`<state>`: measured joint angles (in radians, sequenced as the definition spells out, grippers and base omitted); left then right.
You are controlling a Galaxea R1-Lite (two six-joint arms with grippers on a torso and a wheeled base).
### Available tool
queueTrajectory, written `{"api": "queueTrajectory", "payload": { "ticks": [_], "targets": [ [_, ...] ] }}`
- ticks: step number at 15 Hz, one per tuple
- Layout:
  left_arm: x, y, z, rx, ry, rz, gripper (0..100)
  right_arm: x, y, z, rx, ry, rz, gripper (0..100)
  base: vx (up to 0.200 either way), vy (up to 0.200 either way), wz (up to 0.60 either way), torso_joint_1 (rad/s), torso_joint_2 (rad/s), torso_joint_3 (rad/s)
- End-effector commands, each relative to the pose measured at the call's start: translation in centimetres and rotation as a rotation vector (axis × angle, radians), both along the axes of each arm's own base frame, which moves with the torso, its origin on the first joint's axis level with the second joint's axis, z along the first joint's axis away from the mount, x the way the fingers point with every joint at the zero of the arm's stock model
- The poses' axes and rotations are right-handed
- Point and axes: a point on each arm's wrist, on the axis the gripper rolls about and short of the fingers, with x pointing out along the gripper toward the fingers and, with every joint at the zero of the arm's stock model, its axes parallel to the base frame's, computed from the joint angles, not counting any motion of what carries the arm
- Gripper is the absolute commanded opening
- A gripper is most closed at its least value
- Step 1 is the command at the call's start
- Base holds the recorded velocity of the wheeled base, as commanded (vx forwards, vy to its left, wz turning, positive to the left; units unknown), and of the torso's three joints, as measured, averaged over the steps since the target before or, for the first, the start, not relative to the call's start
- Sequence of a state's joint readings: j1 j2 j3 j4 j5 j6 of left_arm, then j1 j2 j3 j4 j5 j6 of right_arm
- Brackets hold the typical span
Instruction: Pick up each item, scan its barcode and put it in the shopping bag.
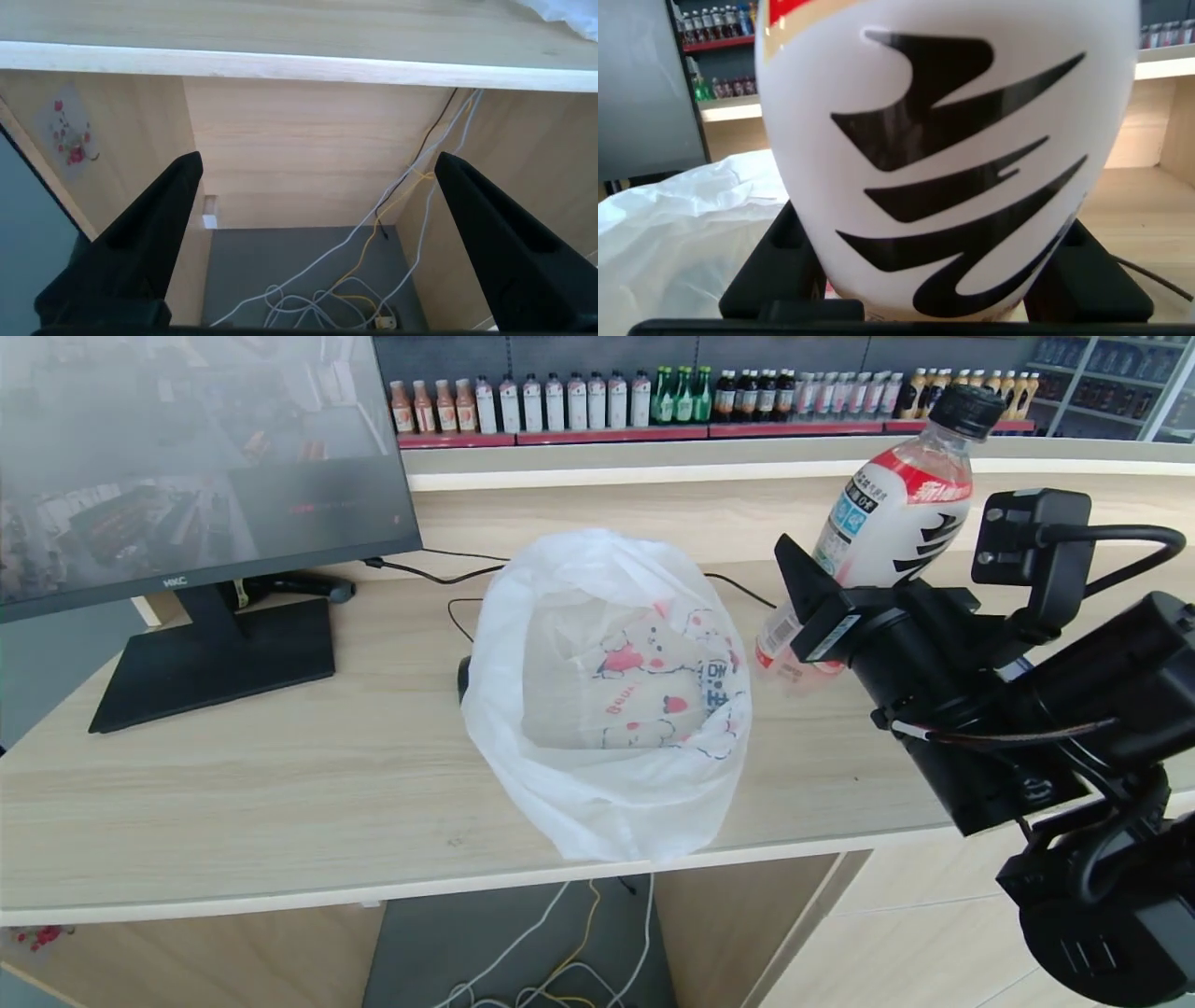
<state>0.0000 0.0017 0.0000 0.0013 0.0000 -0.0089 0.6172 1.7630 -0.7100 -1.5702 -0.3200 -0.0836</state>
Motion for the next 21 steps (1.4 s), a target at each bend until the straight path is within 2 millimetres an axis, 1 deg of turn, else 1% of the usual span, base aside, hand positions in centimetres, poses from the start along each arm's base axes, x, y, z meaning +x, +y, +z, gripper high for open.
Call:
{"api": "queueTrajectory", "payload": {
  "ticks": [1,3,4,5,6,7,8,10,12,14,16,18,21],
  "targets": [
    [0.0,0.0,0.0,0.001,0.000,0.000,100,-0.1,0.1,-0.1,-0.002,0.003,0.005,0,0.000,0.000,0.00,0.000,0.00,0.000],
    [0.0,0.0,0.0,0.004,0.000,0.000,100,-0.1,0.2,0.0,0.000,-0.001,0.006,0,0.000,0.000,0.00,0.000,0.00,0.000],
    [0.0,0.0,0.0,0.004,0.000,0.000,100,-0.4,0.5,0.2,-0.001,-0.007,0.019,0,0.000,0.000,0.00,0.000,0.00,0.000],
    [0.0,0.0,0.0,0.004,0.000,0.000,100,-1.1,1.2,0.0,-0.002,0.001,0.055,0,0.000,0.000,0.00,0.000,0.00,0.000],
    [0.0,0.0,0.0,0.004,0.000,0.000,100,-1.4,1.4,-0.2,-0.008,0.008,0.067,0,0.000,0.000,0.00,0.000,0.00,0.000],
    [0.0,0.0,0.0,0.004,0.000,0.000,100,-1.2,2.1,-0.7,-0.031,0.012,0.095,0,0.000,0.000,0.00,0.000,0.00,0.000],
    [0.0,0.0,0.0,0.004,0.000,0.000,100,-0.9,2.4,-0.5,-0.044,-0.008,0.114,0,0.000,0.000,0.00,0.000,0.00,0.000],
    [0.0,0.0,0.0,0.004,0.000,0.000,100,-0.3,2.9,0.6,-0.062,-0.024,0.115,0,0.000,0.000,0.00,0.000,0.00,0.000],
    [0.0,0.0,0.0,0.004,0.000,0.000,100,0.5,4.3,2.4,-0.088,0.005,0.131,0,0.000,0.000,0.00,0.000,0.00,0.000],
    [0.0,0.0,0.0,0.004,0.000,0.000,100,0.8,5.5,3.4,-0.117,0.042,0.154,0,0.000,0.000,0.00,0.000,0.00,0.000],
    [0.0,0.0,0.0,0.004,0.000,0.000,100,1.3,6.4,3.4,-0.137,0.066,0.163,0,0.000,0.000,0.00,0.000,0.00,0.000],
    [0.0,0.0,0.0,0.007,0.000,0.000,100,1.7,7.2,2.4,-0.164,0.083,0.158,0,0.000,0.000,0.00,0.000,0.00,0.000],
    [0.0,0.0,0.0,0.009,0.000,0.000,100,2.3,8.4,2.1,-0.185,0.071,0.161,0,0.000,0.000,0.00,0.000,0.00,0.000]
  ]
}}
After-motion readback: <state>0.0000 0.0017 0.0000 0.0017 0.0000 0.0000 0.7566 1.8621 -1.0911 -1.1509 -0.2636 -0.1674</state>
